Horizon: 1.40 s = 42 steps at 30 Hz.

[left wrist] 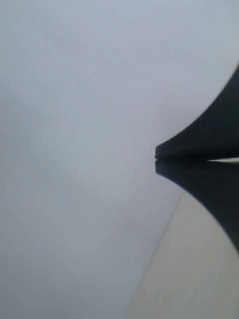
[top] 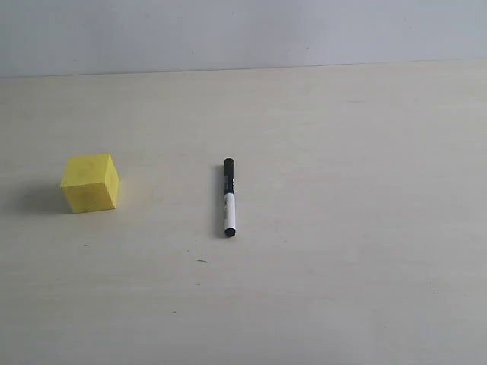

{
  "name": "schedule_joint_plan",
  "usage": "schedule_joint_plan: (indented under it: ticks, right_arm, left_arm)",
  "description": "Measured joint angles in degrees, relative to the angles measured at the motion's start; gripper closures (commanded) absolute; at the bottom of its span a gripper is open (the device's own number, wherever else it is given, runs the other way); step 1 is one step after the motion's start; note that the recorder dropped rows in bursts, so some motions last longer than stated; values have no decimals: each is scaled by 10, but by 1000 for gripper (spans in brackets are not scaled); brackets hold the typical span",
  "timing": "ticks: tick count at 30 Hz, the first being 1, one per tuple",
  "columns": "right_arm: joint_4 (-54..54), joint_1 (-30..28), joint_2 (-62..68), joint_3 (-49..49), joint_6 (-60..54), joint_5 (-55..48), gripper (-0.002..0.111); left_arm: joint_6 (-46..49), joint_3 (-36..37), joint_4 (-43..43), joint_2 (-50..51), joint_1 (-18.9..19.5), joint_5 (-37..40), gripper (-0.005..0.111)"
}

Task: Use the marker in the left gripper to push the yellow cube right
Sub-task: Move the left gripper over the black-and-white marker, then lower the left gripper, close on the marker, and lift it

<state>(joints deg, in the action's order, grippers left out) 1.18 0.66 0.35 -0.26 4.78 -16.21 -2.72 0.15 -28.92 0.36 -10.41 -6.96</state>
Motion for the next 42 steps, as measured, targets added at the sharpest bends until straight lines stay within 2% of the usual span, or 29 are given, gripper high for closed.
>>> schedule_joint_plan:
  ticks: [2,5,6,7,8,9,12,17,21,24,26,29,35,39,42]
  right_arm:
    - [0,0,0,0,0,0,108]
    - [0,0,0,0,0,0,108]
    - [0,0,0,0,0,0,108]
    - [0,0,0,0,0,0,108]
    - [0,0,0,0,0,0,108]
    - [0,0,0,0,0,0,108]
    - [0,0,0,0,0,0,108]
    - [0,0,0,0,0,0,108]
    - [0,0,0,0,0,0,108]
    - [0,0,0,0,0,0,108]
    - [0,0,0,0,0,0,108]
    - [0,0,0,0,0,0,108]
    - [0,0,0,0,0,0,108]
    - [0,0,0,0,0,0,108]
    - [0,0,0,0,0,0,108]
  left_arm:
    - [-62,0,-6,0,0,-37,107]
    - [-171,-8,17,-1,0,-141,107]
    - [-229,-25,60,-1,0,-210,107]
    - [-246,-46,90,5,0,-259,107]
    - [-250,-95,122,30,0,-290,107]
    - [-250,-121,134,47,0,-281,107]
    - [-217,-228,150,130,0,-164,107]
    - [-94,-405,158,381,0,158,107]
    - [-43,-516,155,595,-1,424,107]
    - [-20,-574,154,745,-30,575,107]
    - [-18,-599,154,808,-74,617,107]
    - [-49,-635,171,884,-154,623,107]
    - [-238,-735,312,1008,-312,644,107]
    - [-292,-806,343,1083,-361,662,105]
    - [-303,-853,341,1129,-372,664,95]
